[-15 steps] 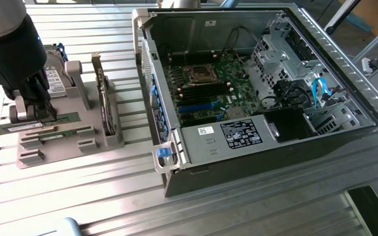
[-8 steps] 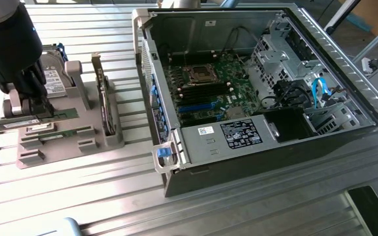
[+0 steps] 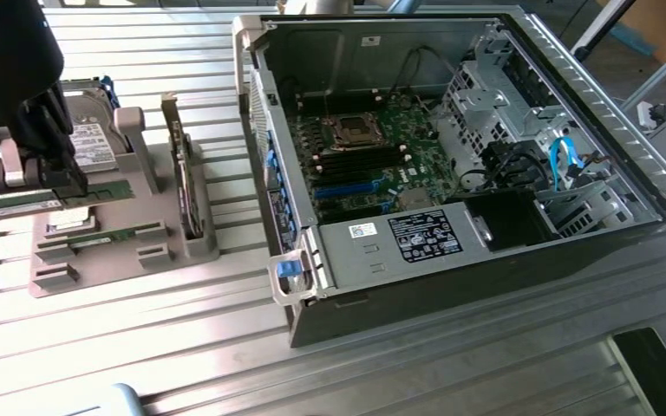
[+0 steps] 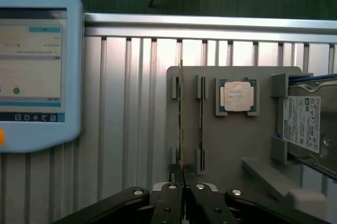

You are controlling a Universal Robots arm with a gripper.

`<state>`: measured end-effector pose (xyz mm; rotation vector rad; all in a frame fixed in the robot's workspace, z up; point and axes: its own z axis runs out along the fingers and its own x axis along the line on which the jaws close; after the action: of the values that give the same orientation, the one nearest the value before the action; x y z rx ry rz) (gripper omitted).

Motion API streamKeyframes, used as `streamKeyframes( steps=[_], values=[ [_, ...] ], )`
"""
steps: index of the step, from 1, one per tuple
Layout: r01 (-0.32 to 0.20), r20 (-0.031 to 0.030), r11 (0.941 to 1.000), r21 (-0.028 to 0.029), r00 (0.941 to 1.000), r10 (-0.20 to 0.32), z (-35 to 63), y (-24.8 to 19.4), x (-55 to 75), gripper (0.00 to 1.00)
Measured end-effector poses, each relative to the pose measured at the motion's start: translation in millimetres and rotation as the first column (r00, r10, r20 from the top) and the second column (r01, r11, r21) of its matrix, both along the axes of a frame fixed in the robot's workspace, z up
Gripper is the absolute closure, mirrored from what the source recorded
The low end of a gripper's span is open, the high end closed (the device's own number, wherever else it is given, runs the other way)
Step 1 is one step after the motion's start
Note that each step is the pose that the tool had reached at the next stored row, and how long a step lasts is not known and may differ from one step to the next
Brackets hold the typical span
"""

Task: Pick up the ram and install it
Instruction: 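Pick up the ram and move it above insertion slot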

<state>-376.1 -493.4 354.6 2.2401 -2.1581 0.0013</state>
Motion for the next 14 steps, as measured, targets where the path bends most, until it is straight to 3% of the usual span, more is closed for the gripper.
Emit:
streamKeyframes(
  steps=[6, 14],
  values=[
    [0.0, 0.0001, 1.0, 0.0, 1.0, 0.0, 12.5, 0.0, 0.0, 0.88],
    [0.0, 0.0, 1.0, 0.0, 1.0, 0.0, 36.1, 0.0, 0.1, 0.88]
  ],
)
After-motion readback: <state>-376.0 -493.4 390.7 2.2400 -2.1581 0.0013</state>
